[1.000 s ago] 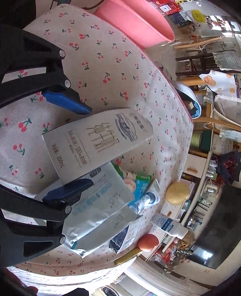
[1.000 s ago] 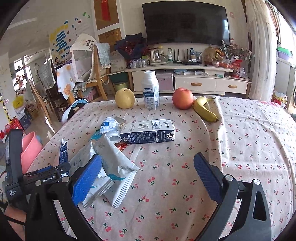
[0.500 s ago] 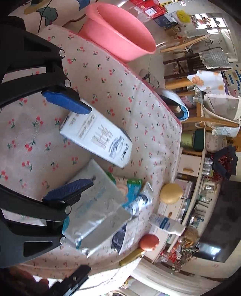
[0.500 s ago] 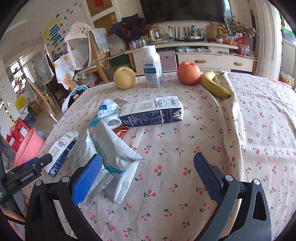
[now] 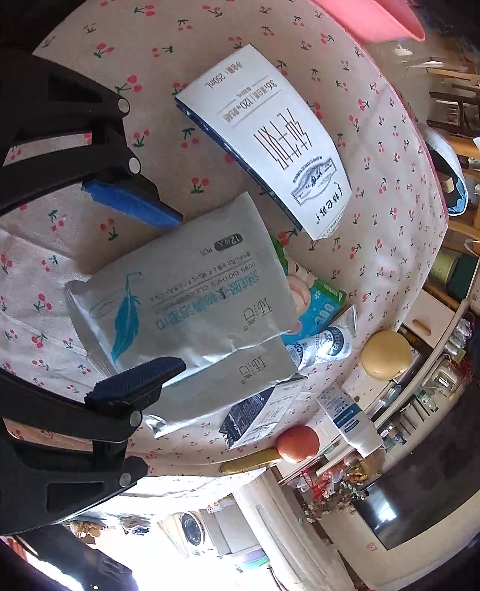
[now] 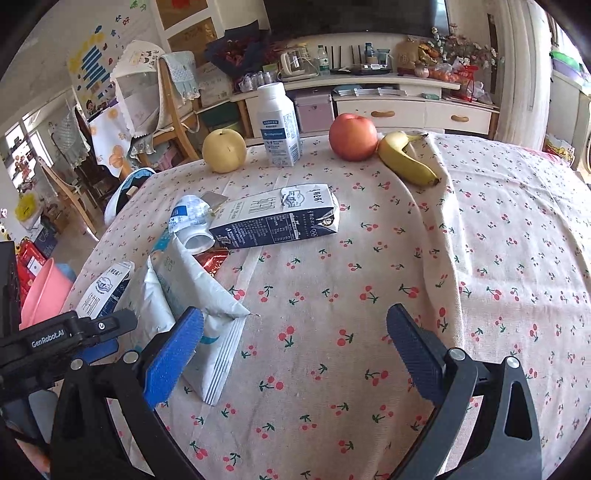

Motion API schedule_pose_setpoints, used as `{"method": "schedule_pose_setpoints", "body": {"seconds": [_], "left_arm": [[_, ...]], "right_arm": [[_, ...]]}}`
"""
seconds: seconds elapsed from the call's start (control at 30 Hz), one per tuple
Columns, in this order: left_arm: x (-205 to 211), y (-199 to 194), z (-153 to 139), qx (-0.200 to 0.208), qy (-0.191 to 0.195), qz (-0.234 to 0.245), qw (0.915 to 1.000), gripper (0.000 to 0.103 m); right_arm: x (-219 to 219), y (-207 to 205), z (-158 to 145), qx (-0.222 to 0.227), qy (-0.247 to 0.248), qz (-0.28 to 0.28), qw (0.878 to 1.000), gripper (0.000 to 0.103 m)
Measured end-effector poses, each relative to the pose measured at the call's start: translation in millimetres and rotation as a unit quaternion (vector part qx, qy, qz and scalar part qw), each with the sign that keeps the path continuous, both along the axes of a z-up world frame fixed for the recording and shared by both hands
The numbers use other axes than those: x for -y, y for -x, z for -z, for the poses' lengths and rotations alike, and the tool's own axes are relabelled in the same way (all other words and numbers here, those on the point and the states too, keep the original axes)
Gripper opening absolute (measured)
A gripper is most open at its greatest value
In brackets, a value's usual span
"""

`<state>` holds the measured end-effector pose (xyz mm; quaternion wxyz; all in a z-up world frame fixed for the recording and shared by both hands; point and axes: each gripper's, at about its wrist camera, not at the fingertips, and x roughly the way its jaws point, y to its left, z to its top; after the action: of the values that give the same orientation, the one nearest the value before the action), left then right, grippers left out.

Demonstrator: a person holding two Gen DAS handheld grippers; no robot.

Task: Collect trash
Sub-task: 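Grasp the white wet-wipes pack with the blue feather with the left tool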

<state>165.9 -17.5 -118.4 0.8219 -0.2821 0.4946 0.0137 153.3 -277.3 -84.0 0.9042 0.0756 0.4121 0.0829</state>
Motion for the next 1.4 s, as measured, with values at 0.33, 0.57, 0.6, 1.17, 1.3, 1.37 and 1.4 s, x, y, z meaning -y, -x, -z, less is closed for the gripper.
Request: {"method": "schedule_pose_setpoints", "body": {"seconds": [0.33,0.57,0.6,1.17,1.3,1.37,1.4], "left_arm": [[24,-34,-6,-0.015,-0.067,0.015,0.9975,0.085],[39,-46,2,-0.041,-0.149,0.049,0.9868,0.096],[35,-43,3,-0.043,-0.144,0.047,0.9875,0.096],[23,-15,14,-0.03,-0.159,0.062,0.9849,0.094],[23,-10,12,-0.017,-0.165,0.071,0.9836,0.085],[22,-9,11,-0.012,-0.162,0.075,0.9838,0.084],[22,-9,11,-0.01,-0.161,0.077,0.984,0.083]], "right_arm": [[0,-3,-1,-0.005,-0.004,-0.002,1.0,0.098],[-3,-3,1,-0.009,-0.002,-0.014,1.0,0.098],[-2,-3,1,-0.009,-0.005,-0.014,1.0,0.098],[-5,-6,5,-0.03,-0.033,-0.031,0.999,0.098],[-7,-5,5,-0.029,-0.034,-0.034,0.998,0.098],[-7,-6,6,-0.033,-0.036,-0.034,0.998,0.098],[-7,-6,7,-0.034,-0.039,-0.034,0.998,0.098]]}}
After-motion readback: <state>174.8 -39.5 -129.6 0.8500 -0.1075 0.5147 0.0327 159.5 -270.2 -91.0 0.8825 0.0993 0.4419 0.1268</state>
